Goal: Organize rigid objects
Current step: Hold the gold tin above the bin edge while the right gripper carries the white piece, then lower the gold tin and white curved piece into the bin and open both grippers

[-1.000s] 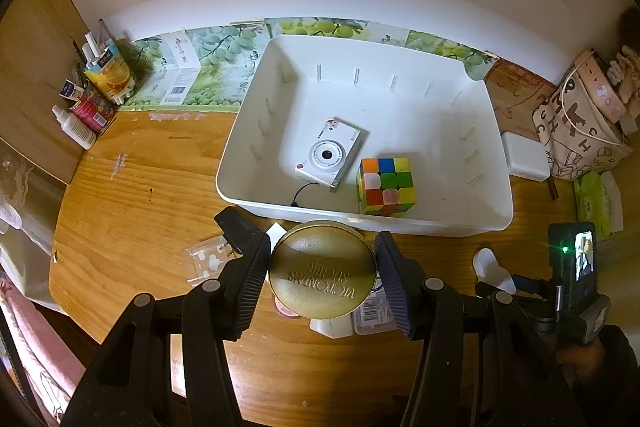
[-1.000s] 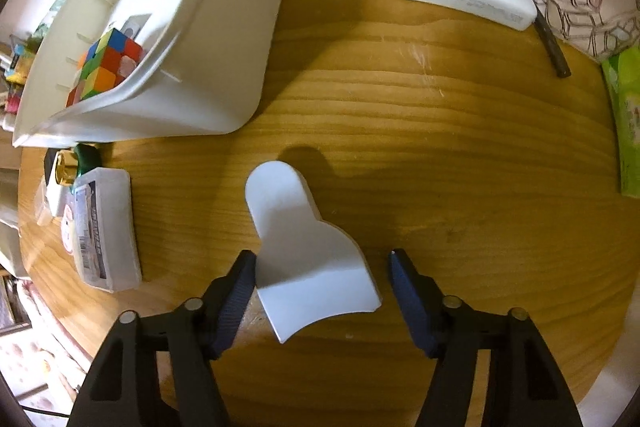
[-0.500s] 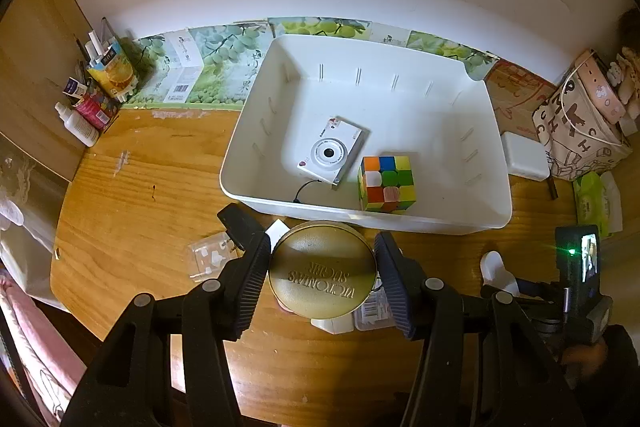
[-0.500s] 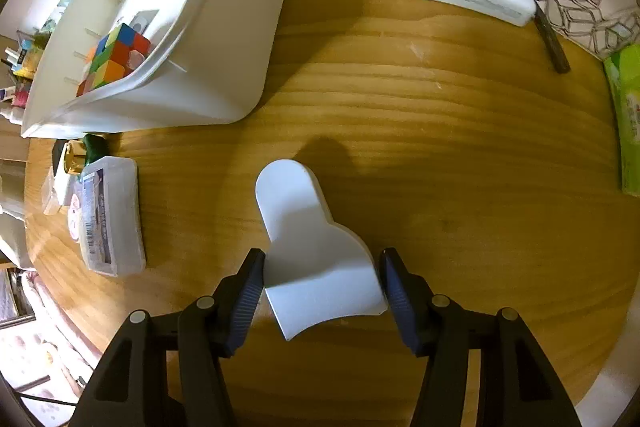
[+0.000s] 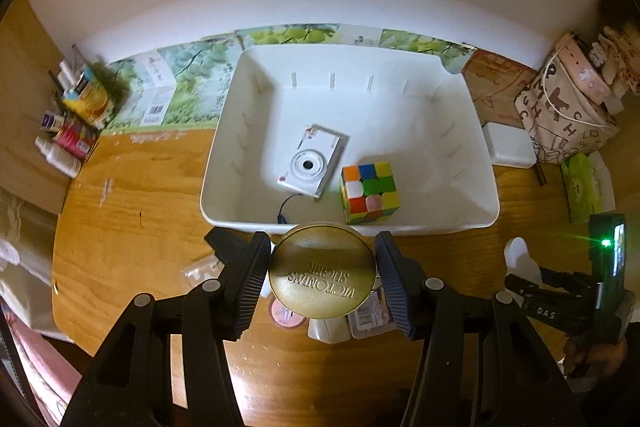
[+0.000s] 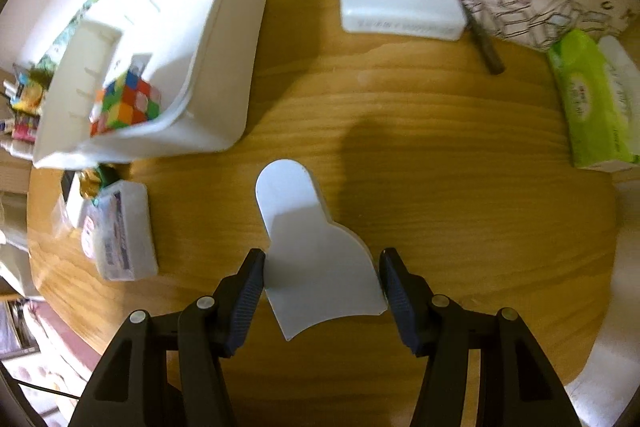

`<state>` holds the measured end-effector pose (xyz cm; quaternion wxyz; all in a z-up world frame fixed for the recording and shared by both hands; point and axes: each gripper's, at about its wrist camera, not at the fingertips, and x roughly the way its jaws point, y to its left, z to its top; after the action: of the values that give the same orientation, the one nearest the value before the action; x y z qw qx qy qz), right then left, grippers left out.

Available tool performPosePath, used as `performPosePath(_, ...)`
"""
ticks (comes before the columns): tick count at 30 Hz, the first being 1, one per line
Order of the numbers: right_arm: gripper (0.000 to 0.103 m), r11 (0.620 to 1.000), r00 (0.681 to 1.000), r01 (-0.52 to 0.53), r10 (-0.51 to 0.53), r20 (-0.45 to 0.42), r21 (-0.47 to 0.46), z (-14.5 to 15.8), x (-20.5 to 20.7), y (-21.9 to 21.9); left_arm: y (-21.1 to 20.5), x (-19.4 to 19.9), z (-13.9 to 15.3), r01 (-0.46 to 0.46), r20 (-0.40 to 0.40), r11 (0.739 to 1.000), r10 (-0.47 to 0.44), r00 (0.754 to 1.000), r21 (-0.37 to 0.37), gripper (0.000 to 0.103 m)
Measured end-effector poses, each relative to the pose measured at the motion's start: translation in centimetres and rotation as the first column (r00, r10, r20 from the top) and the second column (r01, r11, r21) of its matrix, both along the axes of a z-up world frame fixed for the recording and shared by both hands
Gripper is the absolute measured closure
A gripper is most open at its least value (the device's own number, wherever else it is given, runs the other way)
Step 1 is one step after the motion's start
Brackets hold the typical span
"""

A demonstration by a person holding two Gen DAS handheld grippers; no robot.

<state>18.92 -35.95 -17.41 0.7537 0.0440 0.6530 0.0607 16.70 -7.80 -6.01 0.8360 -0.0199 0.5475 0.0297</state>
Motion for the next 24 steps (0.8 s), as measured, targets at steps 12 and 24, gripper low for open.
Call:
performPosePath(12,0.044,0.997,0.987,0.063,-0.07,0.144,0.052,6.8,0.7,0.3,-0.2,2.8,1.0,0.09,0.015,0.995,-0.091,0.996,0.037,0.045)
performPosePath(24,0.044,0.987,0.934,-0.015,-0.042,0.354,0.157,9.4,3.8,4.2,-0.5,4.3,1.4,0.147,0.154,0.989,-0.148,0.977,0.022,0.045)
